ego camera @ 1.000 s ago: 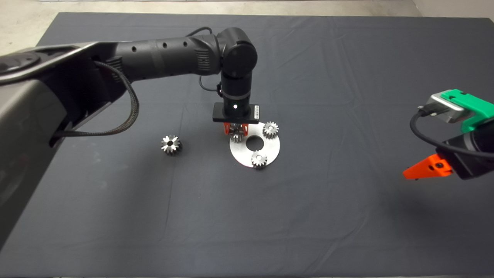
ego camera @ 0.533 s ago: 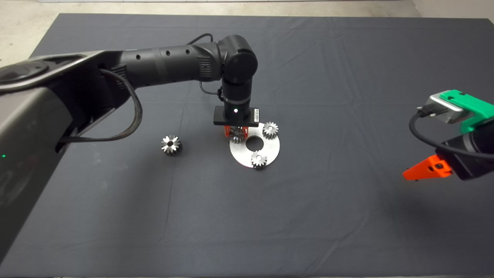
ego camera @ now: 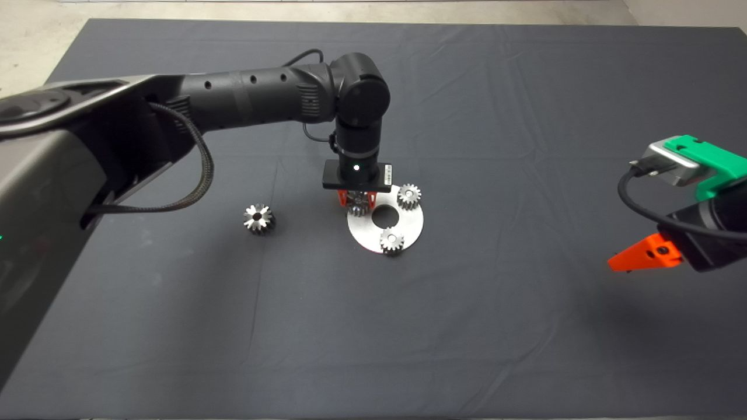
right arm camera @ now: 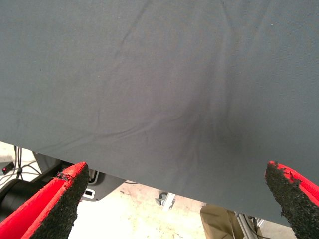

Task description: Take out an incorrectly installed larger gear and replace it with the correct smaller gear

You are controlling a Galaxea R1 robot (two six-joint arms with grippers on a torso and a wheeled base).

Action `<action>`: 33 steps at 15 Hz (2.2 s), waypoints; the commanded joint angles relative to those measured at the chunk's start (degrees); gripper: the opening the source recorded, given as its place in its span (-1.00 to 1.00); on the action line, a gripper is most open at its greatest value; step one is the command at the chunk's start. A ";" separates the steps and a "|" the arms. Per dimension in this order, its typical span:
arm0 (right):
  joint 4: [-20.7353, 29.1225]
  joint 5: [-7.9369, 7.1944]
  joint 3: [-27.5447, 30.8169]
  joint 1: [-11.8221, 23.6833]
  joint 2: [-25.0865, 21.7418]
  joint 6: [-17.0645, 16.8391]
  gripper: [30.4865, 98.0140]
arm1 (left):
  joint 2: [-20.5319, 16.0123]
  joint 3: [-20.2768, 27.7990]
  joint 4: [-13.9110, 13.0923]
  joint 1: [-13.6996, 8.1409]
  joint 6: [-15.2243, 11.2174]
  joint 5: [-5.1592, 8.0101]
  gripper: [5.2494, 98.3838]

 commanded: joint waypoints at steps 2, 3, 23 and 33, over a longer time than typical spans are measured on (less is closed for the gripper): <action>1.87 -5.16 -0.25 1.46 0.11 0.24 0.86 | -0.03 3.61 -3.72 -3.78 0.55 3.97 -0.26; 1.87 -5.10 -0.37 1.46 0.08 0.24 0.86 | -0.21 3.61 -4.06 -4.04 0.52 3.97 -0.20; 2.05 -4.93 -1.79 11.66 5.53 1.55 0.86 | -11.02 28.03 -11.98 -24.96 -8.53 4.77 0.45; 1.44 -3.95 6.42 7.76 13.96 16.43 0.86 | -12.79 49.69 -14.10 -24.79 -24.13 4.50 0.46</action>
